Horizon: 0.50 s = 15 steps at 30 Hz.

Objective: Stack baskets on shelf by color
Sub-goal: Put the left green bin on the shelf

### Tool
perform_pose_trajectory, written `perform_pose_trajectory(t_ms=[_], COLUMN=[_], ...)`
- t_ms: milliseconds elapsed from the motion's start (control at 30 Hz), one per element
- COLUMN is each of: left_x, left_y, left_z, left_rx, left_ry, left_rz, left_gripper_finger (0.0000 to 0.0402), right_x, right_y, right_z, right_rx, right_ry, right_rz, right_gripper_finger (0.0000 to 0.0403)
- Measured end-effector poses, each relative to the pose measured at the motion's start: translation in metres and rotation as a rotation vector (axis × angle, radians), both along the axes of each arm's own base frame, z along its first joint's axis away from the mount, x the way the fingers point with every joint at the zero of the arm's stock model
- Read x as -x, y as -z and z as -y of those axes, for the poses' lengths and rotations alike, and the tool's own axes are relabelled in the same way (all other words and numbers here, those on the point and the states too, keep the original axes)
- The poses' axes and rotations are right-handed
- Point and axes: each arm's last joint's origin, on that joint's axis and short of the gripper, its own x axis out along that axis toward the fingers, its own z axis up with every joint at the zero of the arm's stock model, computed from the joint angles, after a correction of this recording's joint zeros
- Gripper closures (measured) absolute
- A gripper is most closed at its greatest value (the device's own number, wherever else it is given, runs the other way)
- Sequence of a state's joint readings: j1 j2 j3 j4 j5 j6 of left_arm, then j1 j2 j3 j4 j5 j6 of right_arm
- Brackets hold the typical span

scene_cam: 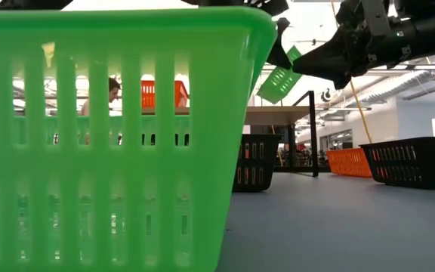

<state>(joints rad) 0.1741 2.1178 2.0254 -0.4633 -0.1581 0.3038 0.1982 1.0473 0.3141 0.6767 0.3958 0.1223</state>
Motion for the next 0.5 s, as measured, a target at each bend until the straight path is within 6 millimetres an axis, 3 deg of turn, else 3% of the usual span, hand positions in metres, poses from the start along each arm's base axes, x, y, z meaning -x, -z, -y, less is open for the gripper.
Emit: perform_pose_trajectory(t_ms=[500], left_x=[-0.0003], left_y=[0.0032], left_z=[0.0013], left_rx=[0.018], left_ry=[-0.008], left_rz=[-0.015], left_gripper_finger=[0.0394], right_x=[-0.0001], right_y=[-0.0004], right_z=[0.0000], right_rx=[-0.004], right_ry=[0.001], right_rz=[0.005], right_gripper_finger=[0.0323])
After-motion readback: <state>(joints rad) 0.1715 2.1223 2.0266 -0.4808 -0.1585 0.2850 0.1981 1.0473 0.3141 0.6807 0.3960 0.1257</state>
